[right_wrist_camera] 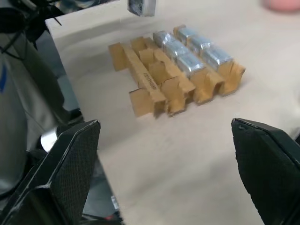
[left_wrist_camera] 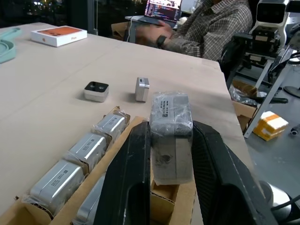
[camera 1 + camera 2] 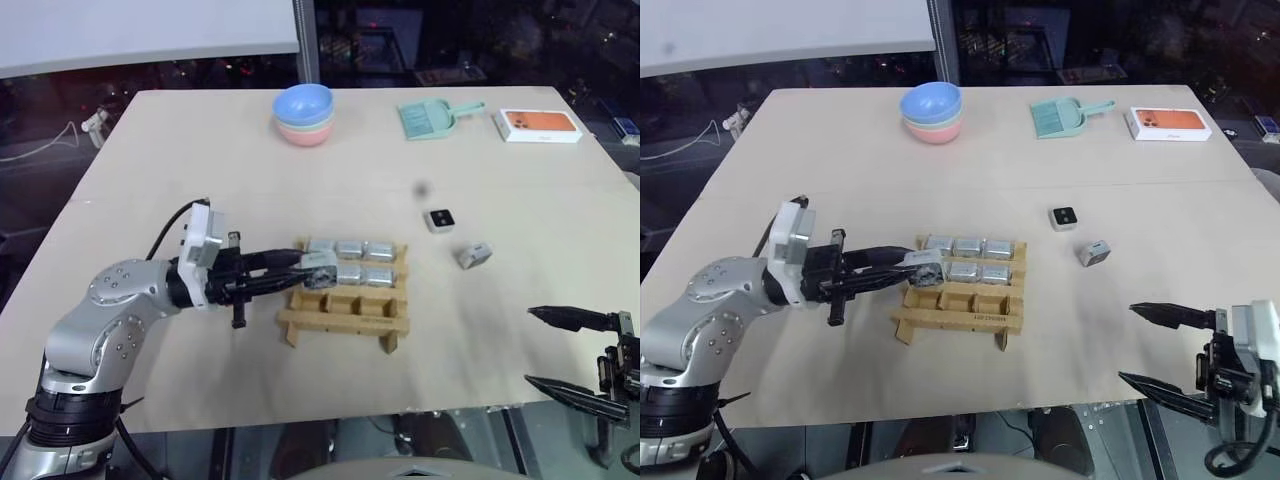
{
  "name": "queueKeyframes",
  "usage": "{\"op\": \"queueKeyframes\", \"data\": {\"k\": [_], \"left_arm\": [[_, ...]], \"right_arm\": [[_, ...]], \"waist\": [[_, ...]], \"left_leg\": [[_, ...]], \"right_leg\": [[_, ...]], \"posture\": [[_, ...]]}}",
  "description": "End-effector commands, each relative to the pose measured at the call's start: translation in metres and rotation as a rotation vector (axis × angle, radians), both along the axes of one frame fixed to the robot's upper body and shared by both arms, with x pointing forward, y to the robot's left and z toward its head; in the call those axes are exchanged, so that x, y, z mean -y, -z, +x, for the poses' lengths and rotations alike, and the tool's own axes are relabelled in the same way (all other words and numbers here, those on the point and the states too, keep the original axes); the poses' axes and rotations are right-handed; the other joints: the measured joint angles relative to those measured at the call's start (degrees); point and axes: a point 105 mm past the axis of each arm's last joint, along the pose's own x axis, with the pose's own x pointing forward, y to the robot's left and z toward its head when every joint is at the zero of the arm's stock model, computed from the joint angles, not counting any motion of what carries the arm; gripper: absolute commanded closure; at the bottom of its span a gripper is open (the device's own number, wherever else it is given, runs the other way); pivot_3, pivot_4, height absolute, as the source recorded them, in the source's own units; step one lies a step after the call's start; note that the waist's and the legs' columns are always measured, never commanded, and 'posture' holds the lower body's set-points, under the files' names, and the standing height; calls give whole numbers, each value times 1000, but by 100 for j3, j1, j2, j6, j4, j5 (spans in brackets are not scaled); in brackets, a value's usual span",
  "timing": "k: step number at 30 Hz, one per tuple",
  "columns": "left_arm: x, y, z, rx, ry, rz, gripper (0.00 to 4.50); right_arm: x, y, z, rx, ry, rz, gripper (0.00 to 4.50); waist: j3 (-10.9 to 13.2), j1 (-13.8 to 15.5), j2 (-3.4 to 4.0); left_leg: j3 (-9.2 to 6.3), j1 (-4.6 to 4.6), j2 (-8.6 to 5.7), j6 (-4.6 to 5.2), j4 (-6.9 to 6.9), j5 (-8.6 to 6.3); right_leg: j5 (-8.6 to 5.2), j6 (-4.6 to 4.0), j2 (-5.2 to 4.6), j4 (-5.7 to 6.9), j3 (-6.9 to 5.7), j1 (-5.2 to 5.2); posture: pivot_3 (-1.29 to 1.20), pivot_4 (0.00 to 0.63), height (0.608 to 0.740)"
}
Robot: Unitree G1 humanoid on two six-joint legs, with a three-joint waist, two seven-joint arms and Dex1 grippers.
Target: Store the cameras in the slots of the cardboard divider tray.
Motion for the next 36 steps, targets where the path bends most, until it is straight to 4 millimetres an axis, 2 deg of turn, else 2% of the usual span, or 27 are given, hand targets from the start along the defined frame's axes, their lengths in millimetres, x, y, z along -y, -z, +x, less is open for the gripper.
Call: {"op": "queueKeyframes", "data": {"k": [1,9,18,22,25,27,33,36], "left_arm": [[4,-2,-6,46,35,-7,3861],[1,16,-4,57,35,86,3861],[-17,38,1,86,23,228,3861],[-12,39,7,122,-17,164,3861],[-6,37,6,140,-34,39,3861],[-6,44,-1,122,-9,50,3861],[-16,54,-3,136,21,110,3861],[-23,53,9,193,14,164,3861]], "right_arm": [[0,-8,-4,53,-54,-3,76],[2,-12,6,77,-47,-13,76],[0,-10,8,96,-31,-21,76],[0,-8,8,98,-37,-28,76],[-2,-9,9,103,-38,-19,76],[-2,-10,8,106,-37,-16,76],[2,-7,5,87,-46,-41,76],[1,-8,6,90,-45,-28,76]], "waist": [[0,19,-1],[0,32,-2],[1,30,-1],[-1,33,0],[-1,35,0],[1,33,-4],[-4,34,2],[-4,34,2]], "left_leg": [[-1,-1,0,0,-2,0],[-3,-6,-3,0,-1,0],[-1,-7,-1,0,-2,0],[-5,-8,3,0,-2,0],[-5,-9,1,0,-1,0],[-5,-10,1,0,-1,0],[-5,-7,1,0,-2,0],[-3,-4,2,0,-1,0]], "right_leg": [[0,0,0,0,-1,0],[0,-1,-3,-4,-2,0],[-1,-1,-4,-6,-2,-1],[-1,-1,-6,-6,-5,-2],[0,0,-10,-6,-6,0],[1,-1,-10,-6,-5,-1],[0,-1,-9,-5,-8,0],[0,-1,-10,-5,-7,1]], "posture": [[0,150,740],[0,150,740],[0,150,740],[0,150,740],[0,150,740],[0,150,740],[0,150,740],[0,150,740]]}}
